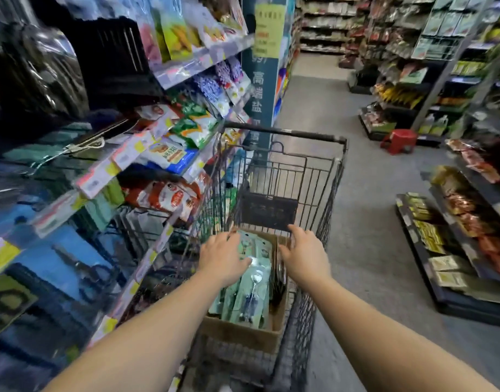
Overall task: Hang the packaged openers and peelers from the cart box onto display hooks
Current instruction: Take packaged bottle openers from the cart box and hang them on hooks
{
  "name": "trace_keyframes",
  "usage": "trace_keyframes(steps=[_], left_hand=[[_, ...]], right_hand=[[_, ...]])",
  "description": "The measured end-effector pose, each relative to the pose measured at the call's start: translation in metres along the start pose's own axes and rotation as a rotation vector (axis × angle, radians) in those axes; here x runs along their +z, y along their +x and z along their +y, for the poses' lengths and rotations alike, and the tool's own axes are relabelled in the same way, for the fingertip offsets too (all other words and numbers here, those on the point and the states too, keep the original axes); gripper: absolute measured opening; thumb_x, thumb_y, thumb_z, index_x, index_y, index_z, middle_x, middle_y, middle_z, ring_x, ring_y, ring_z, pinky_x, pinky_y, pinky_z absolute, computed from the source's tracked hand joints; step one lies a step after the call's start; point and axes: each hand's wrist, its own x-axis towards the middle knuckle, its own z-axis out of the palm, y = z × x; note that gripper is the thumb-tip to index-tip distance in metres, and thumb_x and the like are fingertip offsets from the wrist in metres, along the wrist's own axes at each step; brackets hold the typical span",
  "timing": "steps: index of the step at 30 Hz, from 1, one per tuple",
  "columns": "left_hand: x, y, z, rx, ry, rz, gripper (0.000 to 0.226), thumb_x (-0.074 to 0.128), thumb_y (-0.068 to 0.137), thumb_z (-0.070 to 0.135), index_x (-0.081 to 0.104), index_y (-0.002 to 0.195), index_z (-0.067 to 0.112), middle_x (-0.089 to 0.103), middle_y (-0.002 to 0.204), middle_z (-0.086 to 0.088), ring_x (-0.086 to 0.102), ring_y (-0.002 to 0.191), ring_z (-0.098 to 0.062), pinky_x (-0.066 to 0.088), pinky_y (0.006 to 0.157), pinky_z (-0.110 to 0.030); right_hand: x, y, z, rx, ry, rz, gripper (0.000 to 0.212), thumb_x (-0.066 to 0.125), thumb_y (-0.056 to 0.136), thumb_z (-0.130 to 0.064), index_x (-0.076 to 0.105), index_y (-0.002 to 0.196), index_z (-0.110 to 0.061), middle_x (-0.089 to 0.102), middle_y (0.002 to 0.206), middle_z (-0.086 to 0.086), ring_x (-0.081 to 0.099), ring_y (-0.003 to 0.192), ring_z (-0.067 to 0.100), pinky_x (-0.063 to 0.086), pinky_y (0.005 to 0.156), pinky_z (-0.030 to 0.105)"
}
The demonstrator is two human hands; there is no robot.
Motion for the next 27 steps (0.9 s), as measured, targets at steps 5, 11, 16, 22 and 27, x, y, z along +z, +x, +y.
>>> trace_keyframes(steps=[5,11,16,22,27], left_hand=[[0.071,0.074,-0.032,-0.078,-0.048,-0.204,0.075,0.063,0.083,0.06,0.04,0.144,0.023,0.05,0.142,-0.006,0.046,0.129,-0.031,0.042,0.105,-0.043],[0.169,0.103,-0.048,-0.221,-0.207,-0.399,0.073,0.07,0.08,0.051,0.044,0.142,0.021,0.055,0.136,-0.011,0.049,0.128,-0.032,0.044,0.104,-0.041],[0.234,0.108,-0.045,-0.419,-0.295,-0.408,0.075,0.079,0.075,0.047,0.044,0.134,0.018,0.055,0.134,-0.01,0.054,0.121,-0.032,0.049,0.097,-0.045],[0.274,0.109,-0.04,-0.54,-0.246,-0.213,0.078,0.084,0.069,0.045,0.048,0.132,0.018,0.057,0.133,-0.005,0.059,0.117,-0.029,0.046,0.1,-0.047],[0.273,0.11,-0.042,-0.551,-0.236,-0.216,0.07,0.085,0.067,0.047,0.056,0.123,0.019,0.059,0.124,-0.004,0.057,0.114,-0.028,0.048,0.095,-0.041]], right_hand=[[0.065,0.048,0.023,0.167,-0.011,-0.128,0.056,0.06,0.09,-0.041,0.042,0.141,-0.026,0.054,0.132,0.003,0.052,0.121,0.024,0.047,0.099,0.042],[0.136,0.067,0.058,0.309,0.011,-0.27,0.057,0.06,0.091,-0.042,0.04,0.142,-0.029,0.055,0.129,0.002,0.054,0.117,0.021,0.05,0.095,0.038],[0.179,0.078,0.083,0.325,0.004,-0.315,0.056,0.06,0.091,-0.041,0.041,0.142,-0.028,0.055,0.132,0.0,0.054,0.118,0.022,0.048,0.094,0.038],[0.208,0.079,0.106,0.347,0.08,-0.389,0.06,0.06,0.092,-0.041,0.038,0.145,-0.025,0.053,0.134,0.002,0.049,0.124,0.021,0.042,0.101,0.035],[0.211,0.077,0.11,0.376,0.115,-0.433,0.061,0.06,0.092,-0.042,0.038,0.146,-0.025,0.051,0.137,0.002,0.048,0.125,0.02,0.042,0.1,0.034]])
